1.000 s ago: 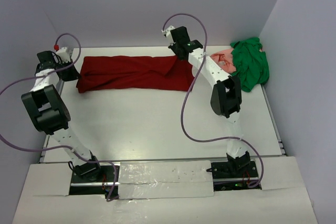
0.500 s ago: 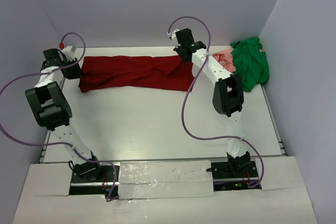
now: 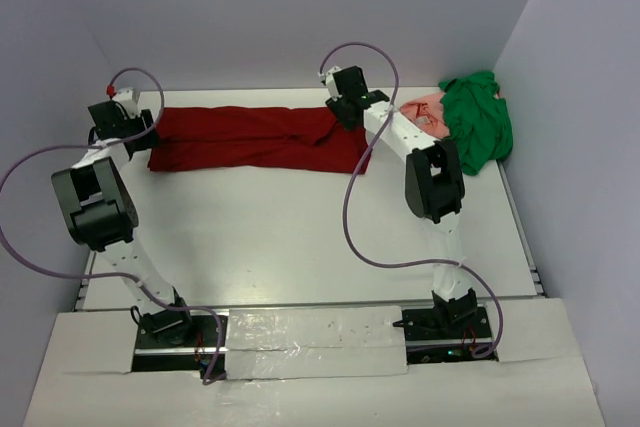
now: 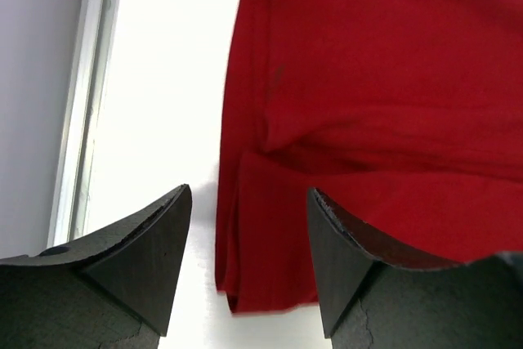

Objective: Fold and stack the t-shirts
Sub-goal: Fold the other side of the tshirt into a rectangle

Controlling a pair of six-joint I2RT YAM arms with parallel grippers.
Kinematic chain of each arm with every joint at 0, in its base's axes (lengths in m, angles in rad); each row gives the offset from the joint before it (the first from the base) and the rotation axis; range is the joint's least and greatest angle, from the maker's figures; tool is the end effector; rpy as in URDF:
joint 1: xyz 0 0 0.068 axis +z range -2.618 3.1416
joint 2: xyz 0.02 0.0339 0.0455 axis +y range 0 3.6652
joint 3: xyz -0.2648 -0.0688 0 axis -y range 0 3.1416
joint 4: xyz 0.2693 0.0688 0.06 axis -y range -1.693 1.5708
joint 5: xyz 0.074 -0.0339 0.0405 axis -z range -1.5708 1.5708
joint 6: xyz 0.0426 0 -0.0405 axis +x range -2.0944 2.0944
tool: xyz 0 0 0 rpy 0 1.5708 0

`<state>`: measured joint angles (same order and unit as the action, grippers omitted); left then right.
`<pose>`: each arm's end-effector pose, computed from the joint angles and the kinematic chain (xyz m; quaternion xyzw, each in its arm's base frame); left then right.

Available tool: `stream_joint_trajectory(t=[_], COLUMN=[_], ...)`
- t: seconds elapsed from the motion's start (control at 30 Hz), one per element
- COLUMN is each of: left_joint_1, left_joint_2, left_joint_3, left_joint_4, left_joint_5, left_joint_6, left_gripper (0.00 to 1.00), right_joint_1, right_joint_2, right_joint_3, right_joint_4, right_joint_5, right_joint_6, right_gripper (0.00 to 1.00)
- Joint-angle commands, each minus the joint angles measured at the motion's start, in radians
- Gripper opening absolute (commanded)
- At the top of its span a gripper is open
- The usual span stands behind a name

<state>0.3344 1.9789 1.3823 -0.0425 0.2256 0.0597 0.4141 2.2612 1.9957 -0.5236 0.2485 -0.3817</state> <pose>0.4512 0.1467 0.1860 -0.0715 0.8863 -0.0112 0.4574 0.5036 0.2099 0.2231 -0.3120 0.8641 -0.1084 0.3798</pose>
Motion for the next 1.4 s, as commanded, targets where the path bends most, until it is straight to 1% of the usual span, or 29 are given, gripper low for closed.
stream_joint_trajectory(t=[0.0,0.07,0.1,0.13,0.17,0.23,0.37,0.47,0.53,0.57,0.63,0.7,0.73,0.77,0.8,0.83,0.87,0.9,1.0,1.07,1.17,1.2,1.27,1.3,1.33,1.37], left_joint_1=[-0.012,-0.031,-0.052,-0.061,-0.077,-0.087,-0.095,-0.095,-0.097,-0.098,-0.109,-0.113,-0.115,-0.118,-0.124,-0.129,-0.133,-0.135,-0.146,-0.159,-0.178,-0.184,-0.193,-0.192,-0.198,-0.199], left_joint_2=[-0.126,-0.147,-0.147,-0.149,-0.159,-0.181,-0.258,-0.27,-0.267,-0.262,-0.246,-0.235,-0.229,-0.229,-0.23,-0.229,-0.229,-0.229,-0.218,-0.189,-0.124,-0.088,-0.054,-0.019,0.001,0.018], left_joint_3=[-0.089,-0.085,-0.078,-0.075,-0.083,-0.135,-0.218,-0.244,-0.262,-0.266,-0.258,-0.249,-0.24,-0.241,-0.252,-0.253,-0.255,-0.275,-0.289,-0.281,-0.221,-0.18,-0.14,-0.094,-0.071,-0.015], left_joint_4=[0.19,0.106,0.067,-0.016,-0.042,-0.05,-0.033,-0.011,0.016,0.056,0.091,0.128,0.136,0.153,0.202,0.22,0.24,0.301,0.375,0.411,0.388,0.376,0.343,0.325,0.302,0.264], left_joint_5=[-0.022,0.018,0.044,0.075,0.101,0.093,0.101,0.113,0.127,0.124,0.094,0.078,0.072,0.063,0.045,0.044,0.019,0.009,-0.014,-0.034,-0.055,-0.072,-0.097,-0.086,-0.098,-0.115], left_joint_6=[-0.041,-0.003,0.009,0.04,0.049,0.057,0.068,0.049,0.028,0.022,0.002,-0.021,-0.03,-0.04,-0.05,-0.05,-0.064,-0.099,-0.11,-0.11,-0.109,-0.106,-0.11,-0.115,-0.116,-0.126], left_gripper=[0.67,0.67,0.66,0.66,0.66,0.66,0.66,0.66,0.65,0.64,0.59,0.56,0.53,0.43,0.38,0.36,0.34,0.33,0.33,0.3,0.28,0.28,0.26,0.26,0.26,0.25], right_joint_1=[0.017,0.022,0.031,0.037,0.046,0.071,0.097,0.098,0.098,0.1,0.1,0.1,0.1,0.101,0.101,0.101,0.101,0.1,0.103,0.103,0.101,0.101,0.101,0.101,0.101,0.1], right_joint_2=[-0.09,-0.12,-0.123,-0.127,-0.134,-0.156,-0.207,-0.219,-0.212,-0.206,-0.186,-0.17,-0.167,-0.167,-0.17,-0.172,-0.172,-0.173,-0.167,-0.148,-0.08,-0.059,-0.001,0.018,0.035,0.069], right_joint_3=[-0.063,-0.08,-0.077,-0.075,-0.081,-0.124,-0.215,-0.255,-0.264,-0.262,-0.249,-0.233,-0.224,-0.222,-0.221,-0.221,-0.221,-0.221,-0.222,-0.213,-0.118,-0.048,0.018,0.078,0.106,0.159], right_joint_4=[0.079,0.047,-0.007,-0.036,-0.058,-0.096,-0.107,-0.102,-0.101,-0.093,-0.085,-0.084,-0.078,-0.06,-0.05,-0.04,-0.018,-0.007,0.039,0.065,0.014,-0.008,-0.068,-0.088,-0.12,-0.136], right_joint_5=[-0.044,-0.096,-0.124,-0.167,-0.184,-0.212,-0.242,-0.264,-0.287,-0.29,-0.291,-0.295,-0.29,-0.284,-0.282,-0.282,-0.275,-0.272,-0.25,-0.218,-0.206,-0.21,-0.209,-0.206,-0.207,-0.209], right_joint_6=[0.061,0.076,0.089,0.095,0.099,0.106,0.106,0.115,0.124,0.136,0.147,0.156,0.159,0.165,0.168,0.168,0.168,0.173,0.187,0.208,0.237,0.245,0.271,0.279,0.29,0.296], right_gripper=[0.55,0.55,0.55,0.55,0.55,0.55,0.55,0.49,0.44,0.4,0.17,0.0,0.0,0.0,0.0,0.0,0.0,0.0,0.0,0.0,0.0,0.0,0.0,0.0,0.0,0.0])
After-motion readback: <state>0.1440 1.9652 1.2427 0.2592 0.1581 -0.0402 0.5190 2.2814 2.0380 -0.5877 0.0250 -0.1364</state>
